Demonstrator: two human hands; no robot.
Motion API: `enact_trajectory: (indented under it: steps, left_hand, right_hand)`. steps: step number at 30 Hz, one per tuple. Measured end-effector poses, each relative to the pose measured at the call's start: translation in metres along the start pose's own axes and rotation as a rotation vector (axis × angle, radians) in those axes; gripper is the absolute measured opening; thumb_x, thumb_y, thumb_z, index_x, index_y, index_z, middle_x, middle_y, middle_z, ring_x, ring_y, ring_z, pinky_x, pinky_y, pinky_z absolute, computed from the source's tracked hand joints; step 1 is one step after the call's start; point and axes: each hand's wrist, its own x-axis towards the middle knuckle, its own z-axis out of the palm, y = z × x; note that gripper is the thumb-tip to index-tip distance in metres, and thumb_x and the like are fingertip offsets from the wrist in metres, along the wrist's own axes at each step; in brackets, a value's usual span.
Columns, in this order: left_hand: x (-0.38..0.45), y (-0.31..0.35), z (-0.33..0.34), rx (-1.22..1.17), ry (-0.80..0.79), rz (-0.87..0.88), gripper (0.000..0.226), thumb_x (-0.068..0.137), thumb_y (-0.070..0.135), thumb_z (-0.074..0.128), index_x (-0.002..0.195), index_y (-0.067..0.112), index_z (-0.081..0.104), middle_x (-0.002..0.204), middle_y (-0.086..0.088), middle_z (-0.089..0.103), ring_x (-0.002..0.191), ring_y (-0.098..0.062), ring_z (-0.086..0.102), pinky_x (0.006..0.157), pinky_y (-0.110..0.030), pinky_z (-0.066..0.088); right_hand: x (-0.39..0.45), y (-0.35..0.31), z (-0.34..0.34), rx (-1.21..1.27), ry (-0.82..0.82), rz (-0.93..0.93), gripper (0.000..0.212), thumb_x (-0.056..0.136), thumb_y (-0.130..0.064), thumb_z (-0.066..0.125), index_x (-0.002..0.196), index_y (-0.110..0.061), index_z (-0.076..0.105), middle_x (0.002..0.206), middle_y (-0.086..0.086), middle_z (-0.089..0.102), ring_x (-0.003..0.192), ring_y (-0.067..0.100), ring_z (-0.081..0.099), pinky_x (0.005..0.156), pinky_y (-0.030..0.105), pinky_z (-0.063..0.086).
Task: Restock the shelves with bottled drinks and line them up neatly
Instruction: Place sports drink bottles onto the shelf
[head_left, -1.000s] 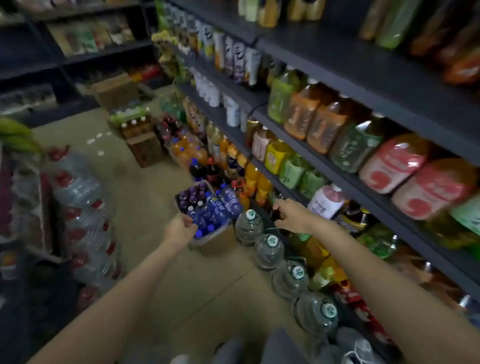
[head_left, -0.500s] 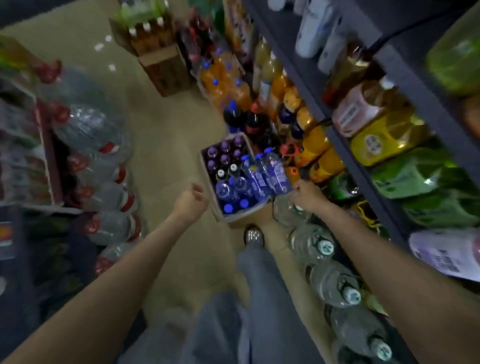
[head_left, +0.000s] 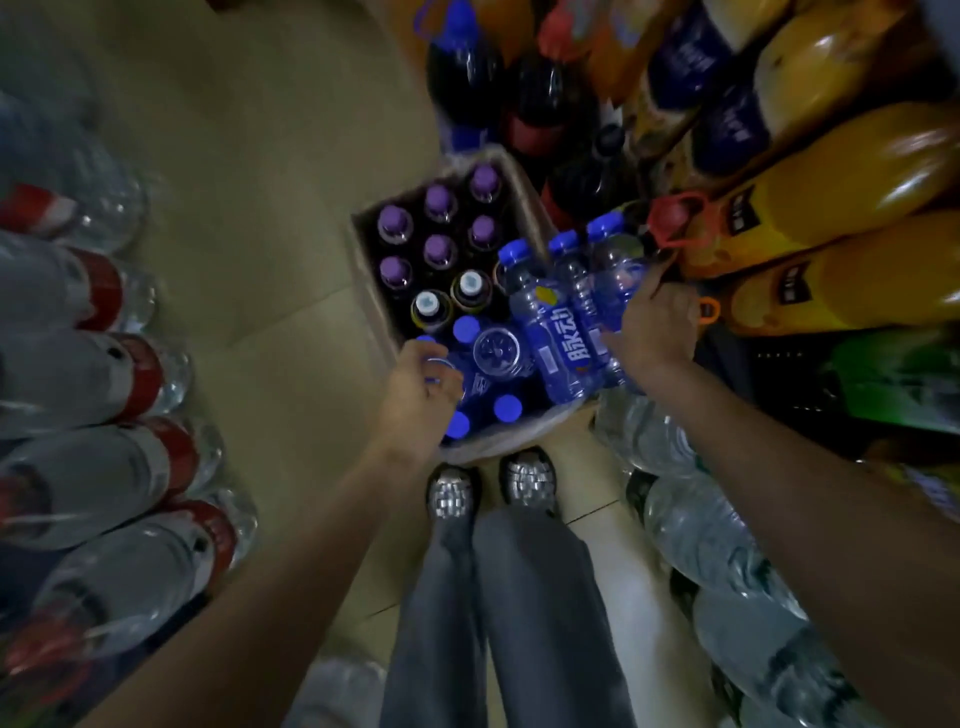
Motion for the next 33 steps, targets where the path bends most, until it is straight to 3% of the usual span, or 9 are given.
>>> enact_trajectory:
  steps: [5, 10, 13, 16, 19, 21, 26, 30, 33]
  left_hand:
    - [0.010, -0.007, 0.007, -0.134, -0.063, -0.068, 0.026, 0.089, -0.005, 0.049, 0.107, 0.012, 0.041, 0.089, -0.005, 0.057, 0.079, -0.019, 0.054, 0.065, -0.017, 0.044]
    - [0.007, 0.040, 0.004, -0.379, -0.280, -0.259, 0.053, 0.086, 0.025, 0.062, 0.133, 0.018, 0.039, 0.110, 0.006, 0.062, 0.106, -0.011, 0.059, 0.095, -0.030, 0.046]
    - [0.007, 0.047, 0.001, -0.585, -0.376, -0.241, 0.045, 0.074, 0.023, 0.067, 0.117, 0.017, 0.057, 0.106, -0.002, 0.068, 0.094, -0.014, 0.066, 0.079, -0.027, 0.055]
    - [0.010, 0.034, -0.015, -0.636, -0.286, -0.272, 0.049, 0.063, 0.030, 0.072, 0.109, 0.016, 0.062, 0.092, -0.002, 0.072, 0.082, -0.018, 0.069, 0.063, -0.028, 0.056]
    - [0.016, 0.010, -0.033, -0.543, -0.216, -0.325, 0.060, 0.053, 0.039, 0.084, 0.106, 0.020, 0.063, 0.087, 0.003, 0.073, 0.079, -0.016, 0.070, 0.062, -0.028, 0.055]
    - [0.020, -0.002, -0.039, -0.497, -0.189, -0.326, 0.062, 0.053, 0.039, 0.083, 0.109, 0.021, 0.062, 0.093, 0.003, 0.073, 0.084, -0.015, 0.070, 0.067, -0.029, 0.055]
    - [0.021, -0.008, -0.034, -0.496, -0.225, -0.344, 0.051, 0.064, 0.038, 0.071, 0.112, 0.021, 0.061, 0.094, 0.003, 0.073, 0.088, -0.016, 0.070, 0.077, -0.036, 0.056]
    - [0.015, 0.005, -0.033, -0.494, -0.272, -0.331, 0.052, 0.067, 0.039, 0.072, 0.115, 0.022, 0.059, 0.098, 0.004, 0.072, 0.090, -0.015, 0.069, 0.081, -0.038, 0.055]
    - [0.003, 0.024, -0.045, -0.438, -0.323, -0.286, 0.059, 0.062, 0.043, 0.072, 0.116, 0.023, 0.059, 0.099, 0.004, 0.072, 0.091, -0.015, 0.069, 0.081, -0.038, 0.055]
  right_hand:
    - [0.006, -0.005, -0.002, 0.175, 0.039, 0.059, 0.103, 0.070, -0.034, 0.078, 0.144, 0.000, 0.015, 0.138, 0.025, 0.036, 0.128, 0.038, 0.033, 0.106, 0.040, 0.022]
    - [-0.057, -0.036, -0.040, 0.775, -0.098, -0.265, 0.096, 0.052, -0.033, 0.083, 0.133, -0.010, 0.037, 0.122, 0.008, 0.055, 0.111, 0.023, 0.053, 0.092, 0.034, 0.045]
    - [-0.087, -0.056, -0.064, 0.986, -0.393, -0.389, 0.076, 0.064, -0.015, 0.084, 0.128, -0.013, 0.043, 0.117, -0.004, 0.059, 0.105, 0.005, 0.056, 0.089, 0.013, 0.044]
    - [-0.053, -0.044, -0.061, 1.165, -0.570, -0.178, 0.057, 0.076, -0.012, 0.074, 0.128, -0.014, 0.050, 0.119, 0.002, 0.058, 0.116, 0.015, 0.054, 0.094, 0.022, 0.043]
    - [-0.003, -0.027, -0.021, 0.934, -0.310, 0.041, 0.076, 0.074, -0.014, 0.077, 0.138, -0.008, 0.036, 0.133, 0.010, 0.046, 0.127, 0.028, 0.043, 0.098, 0.030, 0.043]
    - [0.008, -0.034, 0.009, 0.613, -0.366, -0.017, 0.098, 0.072, -0.020, 0.079, 0.146, -0.008, 0.017, 0.148, 0.015, 0.026, 0.136, 0.032, 0.028, 0.109, 0.038, 0.032]
    - [0.003, -0.069, 0.039, 0.227, -0.267, 0.002, 0.106, 0.075, -0.023, 0.077, 0.147, -0.011, 0.002, 0.153, 0.022, 0.001, 0.138, 0.046, 0.010, 0.106, 0.052, 0.028]
    - [0.002, -0.062, 0.041, 0.281, -0.272, 0.068, 0.099, 0.070, -0.027, 0.080, 0.144, -0.010, 0.016, 0.149, 0.019, 0.015, 0.133, 0.044, 0.023, 0.103, 0.052, 0.034]
    - [-0.011, -0.036, 0.013, 0.657, -0.371, 0.126, 0.069, 0.068, -0.022, 0.079, 0.127, -0.006, 0.045, 0.128, 0.015, 0.051, 0.113, 0.033, 0.052, 0.090, 0.040, 0.047]
